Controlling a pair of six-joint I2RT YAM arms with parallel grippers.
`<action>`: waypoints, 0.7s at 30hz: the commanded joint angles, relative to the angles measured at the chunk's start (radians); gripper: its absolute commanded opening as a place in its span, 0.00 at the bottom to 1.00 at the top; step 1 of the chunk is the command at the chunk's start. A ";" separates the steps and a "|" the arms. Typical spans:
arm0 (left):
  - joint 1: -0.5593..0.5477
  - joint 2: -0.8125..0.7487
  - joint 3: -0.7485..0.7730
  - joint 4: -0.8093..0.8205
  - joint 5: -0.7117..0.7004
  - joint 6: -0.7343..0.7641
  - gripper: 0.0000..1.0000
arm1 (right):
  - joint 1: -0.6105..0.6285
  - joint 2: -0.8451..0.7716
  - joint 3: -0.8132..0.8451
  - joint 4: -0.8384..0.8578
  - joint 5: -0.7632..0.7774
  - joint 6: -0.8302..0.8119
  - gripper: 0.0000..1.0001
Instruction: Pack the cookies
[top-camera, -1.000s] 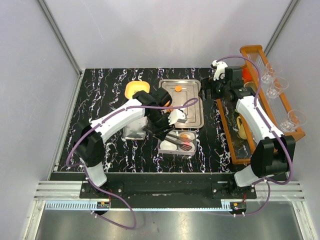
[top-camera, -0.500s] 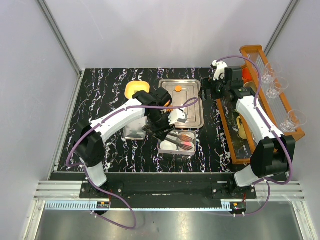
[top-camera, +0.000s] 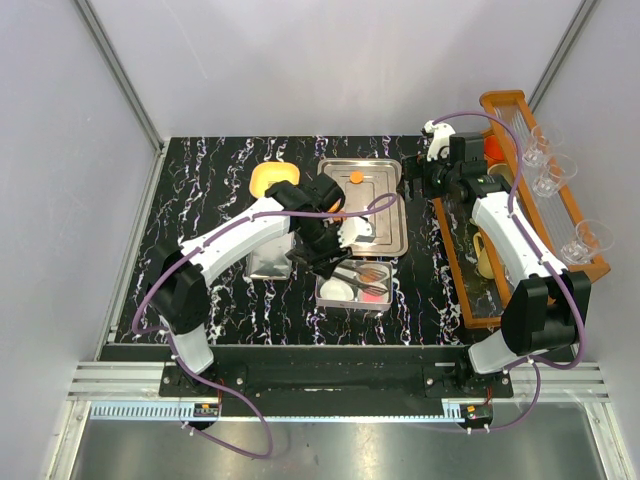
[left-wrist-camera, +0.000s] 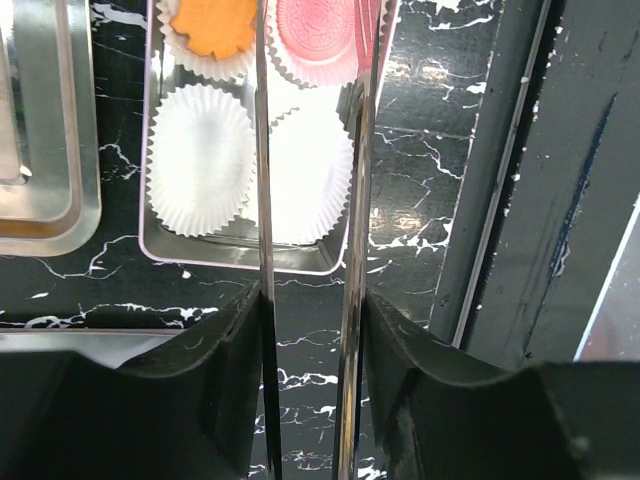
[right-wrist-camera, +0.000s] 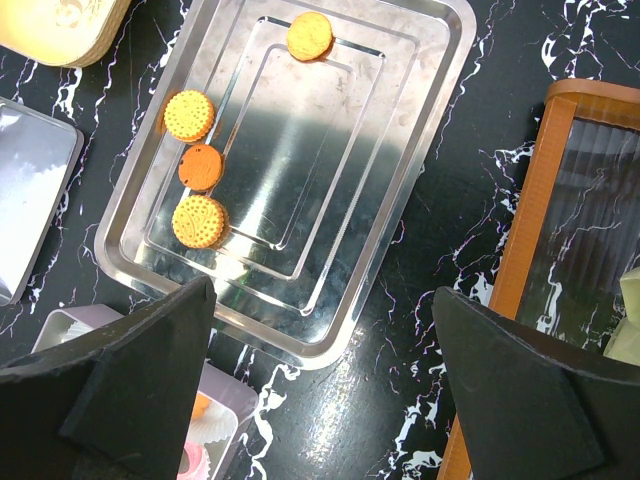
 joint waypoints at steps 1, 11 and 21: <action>-0.003 -0.048 0.036 0.076 -0.027 -0.016 0.43 | -0.004 -0.034 -0.002 0.025 -0.023 0.004 1.00; 0.114 -0.042 0.111 0.158 -0.030 -0.133 0.41 | -0.003 -0.029 0.005 0.028 -0.025 0.006 1.00; 0.246 -0.005 0.134 0.206 -0.052 -0.145 0.41 | -0.004 -0.020 0.015 0.028 -0.023 0.006 1.00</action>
